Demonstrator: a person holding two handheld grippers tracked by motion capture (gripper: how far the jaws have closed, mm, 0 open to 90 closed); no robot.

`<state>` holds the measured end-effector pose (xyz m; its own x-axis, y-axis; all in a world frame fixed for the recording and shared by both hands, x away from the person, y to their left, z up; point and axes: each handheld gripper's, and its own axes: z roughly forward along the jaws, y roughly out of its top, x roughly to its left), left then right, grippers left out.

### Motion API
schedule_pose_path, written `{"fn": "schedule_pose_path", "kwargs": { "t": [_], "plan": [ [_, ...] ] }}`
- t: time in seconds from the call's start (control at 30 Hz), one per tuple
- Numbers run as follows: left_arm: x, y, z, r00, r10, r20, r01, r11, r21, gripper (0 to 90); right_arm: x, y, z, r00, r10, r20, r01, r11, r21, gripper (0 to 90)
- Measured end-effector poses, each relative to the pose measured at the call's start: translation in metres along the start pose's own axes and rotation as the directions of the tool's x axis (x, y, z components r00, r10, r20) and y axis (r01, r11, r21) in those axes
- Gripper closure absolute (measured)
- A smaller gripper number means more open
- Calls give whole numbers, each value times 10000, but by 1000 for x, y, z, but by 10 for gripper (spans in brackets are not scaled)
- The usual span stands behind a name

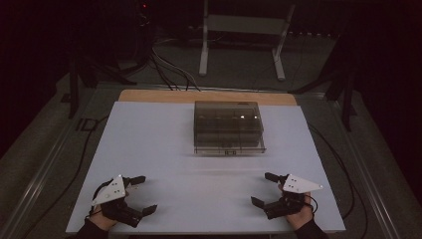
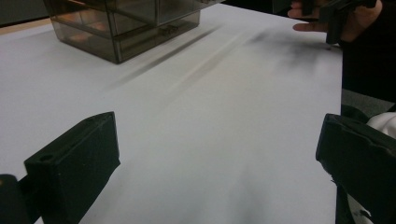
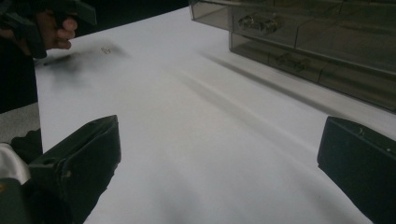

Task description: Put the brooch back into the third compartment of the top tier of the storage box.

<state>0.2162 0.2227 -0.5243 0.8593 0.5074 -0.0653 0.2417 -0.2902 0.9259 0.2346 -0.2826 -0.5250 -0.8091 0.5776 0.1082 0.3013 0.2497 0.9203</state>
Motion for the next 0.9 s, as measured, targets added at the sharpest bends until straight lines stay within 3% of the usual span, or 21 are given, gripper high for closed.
{"fn": "schedule_pose_path", "kwargs": {
  "t": [0.37, 0.5, 0.73, 0.9],
  "plan": [
    [-2, 0, 1, 9999, 120, 103, -122, 9997, 229, 5, 2, 0, 2, 9998, -184, 8, 184, 9996, 218, 0],
    [-4, 1, 2, 9986, 85, 521, -101, 9995, 302, 5, 4, 1, 3, 9998, -185, -67, 186, 9997, 174, 0],
    [-9, 7, 2, 9965, 271, 790, -295, 9992, 283, 6, 7, 4, 4, 9993, -349, -137, 350, 9994, 71, 0],
    [-14, 14, 3, 9913, 463, 1232, -515, 9979, 395, 6, 8, 4, 4, 9994, -331, -105, 332, 9994, 37, 0]
  ]
}}
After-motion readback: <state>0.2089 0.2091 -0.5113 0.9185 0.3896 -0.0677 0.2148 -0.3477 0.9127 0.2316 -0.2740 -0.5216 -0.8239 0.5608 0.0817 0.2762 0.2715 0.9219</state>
